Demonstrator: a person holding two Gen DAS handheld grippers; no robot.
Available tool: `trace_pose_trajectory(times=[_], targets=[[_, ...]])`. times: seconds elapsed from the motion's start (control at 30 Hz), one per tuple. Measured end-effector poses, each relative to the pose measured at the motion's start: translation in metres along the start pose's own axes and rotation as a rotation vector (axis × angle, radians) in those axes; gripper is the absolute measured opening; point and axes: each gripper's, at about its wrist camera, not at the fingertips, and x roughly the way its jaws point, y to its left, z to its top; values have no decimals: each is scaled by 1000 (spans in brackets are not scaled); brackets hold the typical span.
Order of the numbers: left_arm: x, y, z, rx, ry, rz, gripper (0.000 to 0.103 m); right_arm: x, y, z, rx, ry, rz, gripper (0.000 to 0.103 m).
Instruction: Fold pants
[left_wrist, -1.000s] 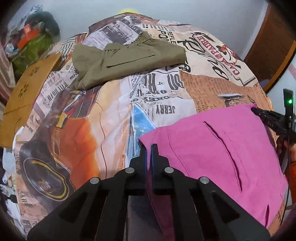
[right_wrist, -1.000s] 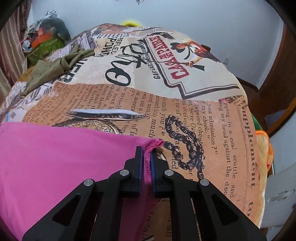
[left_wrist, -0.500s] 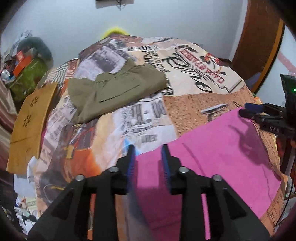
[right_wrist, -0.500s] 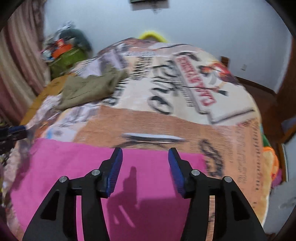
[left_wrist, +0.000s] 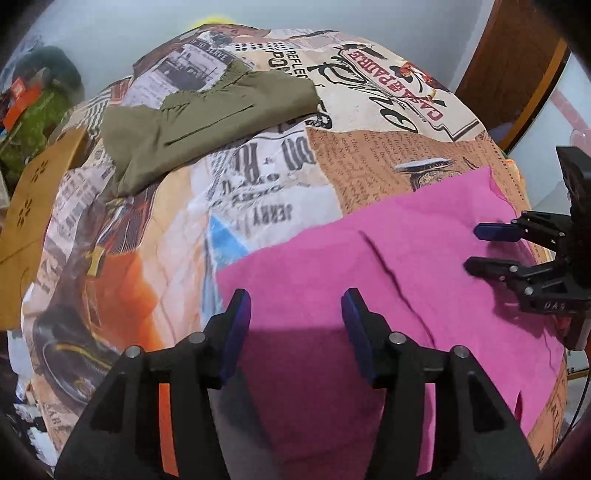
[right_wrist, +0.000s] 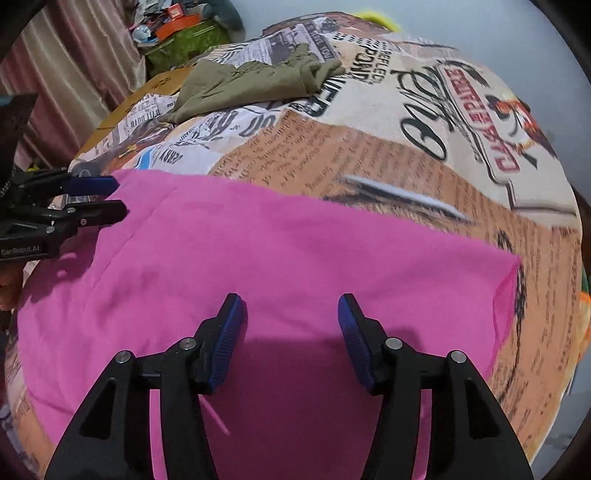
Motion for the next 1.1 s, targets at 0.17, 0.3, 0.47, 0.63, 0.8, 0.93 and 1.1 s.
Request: trace_pose_trajectory(times=[0.17, 0.3, 0.47, 0.63, 0.8, 0.93, 1.1], targets=[[-11, 2, -20, -15, -13, 35, 66, -13, -4, -19, 31, -23, -17, 53], [-18, 3, -30, -40, -9, 33, 66, -24, -1, -33, 45, -32, -41, 56], [-28, -5, -34, -5, -13, 87, 66, -32, 4, -40, 41, -21, -75, 58], [-44, -11, -35, 0, -23, 132, 65, -38, 11, -41, 40, -15, -102, 58], [-72, -16, -44, -5, -66, 138, 65, -61, 25, -42, 40, -67, -100, 58], [-87, -18, -53, -35, -61, 108, 66, -83, 38, -43, 36, -120, -107, 58], [-105, -25, -74, -72, -62, 68, 73, -107, 57, -50, 39, -192, -100, 63]])
